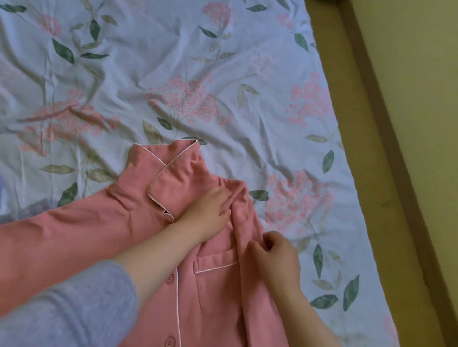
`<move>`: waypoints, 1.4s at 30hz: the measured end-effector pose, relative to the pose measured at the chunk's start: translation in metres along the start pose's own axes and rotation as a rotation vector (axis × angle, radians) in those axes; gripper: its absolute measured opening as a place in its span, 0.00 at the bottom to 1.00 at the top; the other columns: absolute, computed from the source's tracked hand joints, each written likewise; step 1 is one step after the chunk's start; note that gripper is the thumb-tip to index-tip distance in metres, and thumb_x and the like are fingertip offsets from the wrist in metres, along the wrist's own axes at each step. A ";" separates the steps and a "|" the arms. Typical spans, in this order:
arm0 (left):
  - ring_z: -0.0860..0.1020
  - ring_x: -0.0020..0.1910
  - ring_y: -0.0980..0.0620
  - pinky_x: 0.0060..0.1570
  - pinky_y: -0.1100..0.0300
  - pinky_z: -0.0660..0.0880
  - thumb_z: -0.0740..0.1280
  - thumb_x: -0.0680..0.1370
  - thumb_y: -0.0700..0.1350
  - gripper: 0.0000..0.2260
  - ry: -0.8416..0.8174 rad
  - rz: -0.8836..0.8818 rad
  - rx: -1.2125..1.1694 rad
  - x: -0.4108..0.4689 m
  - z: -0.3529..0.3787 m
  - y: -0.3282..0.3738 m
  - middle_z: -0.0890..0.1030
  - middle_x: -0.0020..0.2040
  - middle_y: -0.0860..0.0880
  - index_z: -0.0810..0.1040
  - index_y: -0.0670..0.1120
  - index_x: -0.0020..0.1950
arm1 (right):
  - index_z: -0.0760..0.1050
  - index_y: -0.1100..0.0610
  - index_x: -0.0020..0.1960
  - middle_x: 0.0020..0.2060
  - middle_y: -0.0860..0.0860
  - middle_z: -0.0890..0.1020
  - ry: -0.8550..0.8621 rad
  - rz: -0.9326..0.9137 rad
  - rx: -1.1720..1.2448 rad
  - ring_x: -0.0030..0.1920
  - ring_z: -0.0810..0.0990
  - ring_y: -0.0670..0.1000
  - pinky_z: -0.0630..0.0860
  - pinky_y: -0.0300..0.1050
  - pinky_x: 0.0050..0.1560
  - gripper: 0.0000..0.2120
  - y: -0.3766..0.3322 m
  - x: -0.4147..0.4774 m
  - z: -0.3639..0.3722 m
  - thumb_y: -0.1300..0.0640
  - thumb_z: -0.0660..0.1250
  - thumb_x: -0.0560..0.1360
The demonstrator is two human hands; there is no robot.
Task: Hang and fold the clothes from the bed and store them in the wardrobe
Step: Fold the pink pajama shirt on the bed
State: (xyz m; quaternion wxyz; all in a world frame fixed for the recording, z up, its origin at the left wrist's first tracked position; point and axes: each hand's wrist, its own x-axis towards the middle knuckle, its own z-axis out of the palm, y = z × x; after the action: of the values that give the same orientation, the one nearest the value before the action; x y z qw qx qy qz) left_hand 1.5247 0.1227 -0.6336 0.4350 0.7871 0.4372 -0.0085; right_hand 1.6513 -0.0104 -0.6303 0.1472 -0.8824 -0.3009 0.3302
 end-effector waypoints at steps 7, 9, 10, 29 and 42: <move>0.57 0.76 0.50 0.70 0.67 0.47 0.65 0.78 0.44 0.30 -0.018 0.016 0.171 -0.002 0.017 -0.009 0.59 0.78 0.46 0.58 0.43 0.78 | 0.73 0.55 0.44 0.33 0.45 0.77 0.286 0.030 0.293 0.39 0.76 0.54 0.65 0.43 0.34 0.06 0.015 0.017 -0.033 0.58 0.62 0.79; 0.54 0.77 0.51 0.70 0.67 0.46 0.66 0.78 0.49 0.33 -0.022 -0.003 0.198 -0.001 0.021 -0.011 0.56 0.79 0.47 0.55 0.44 0.79 | 0.74 0.55 0.45 0.34 0.45 0.77 0.309 0.011 0.284 0.40 0.76 0.54 0.63 0.45 0.37 0.04 0.021 0.034 -0.051 0.58 0.63 0.79; 0.53 0.77 0.51 0.71 0.66 0.46 0.66 0.78 0.51 0.34 -0.027 -0.013 0.212 0.000 0.023 -0.012 0.55 0.79 0.48 0.54 0.44 0.79 | 0.74 0.55 0.46 0.34 0.46 0.78 0.281 -0.030 0.222 0.39 0.76 0.54 0.62 0.45 0.37 0.03 0.024 0.044 -0.060 0.57 0.64 0.78; 0.48 0.77 0.43 0.76 0.54 0.48 0.65 0.73 0.66 0.46 -0.010 -0.270 0.426 0.006 0.068 0.006 0.41 0.80 0.49 0.45 0.47 0.80 | 0.71 0.59 0.31 0.27 0.50 0.68 -0.169 0.041 0.291 0.29 0.67 0.47 0.61 0.41 0.30 0.20 0.118 0.016 -0.112 0.49 0.72 0.74; 0.43 0.78 0.45 0.76 0.50 0.47 0.58 0.62 0.79 0.60 0.097 -0.410 0.365 0.010 0.091 0.027 0.39 0.80 0.48 0.40 0.43 0.79 | 0.72 0.54 0.34 0.31 0.48 0.75 0.358 -0.332 -0.330 0.39 0.76 0.58 0.62 0.46 0.34 0.15 0.083 0.102 -0.160 0.46 0.71 0.73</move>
State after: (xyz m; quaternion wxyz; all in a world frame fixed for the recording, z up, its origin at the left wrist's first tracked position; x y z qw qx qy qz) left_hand 1.5833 0.0606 -0.6755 0.2536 0.7472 0.5987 -0.1374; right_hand 1.8557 -0.0205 -0.6008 0.1044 -0.8774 -0.4600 0.0873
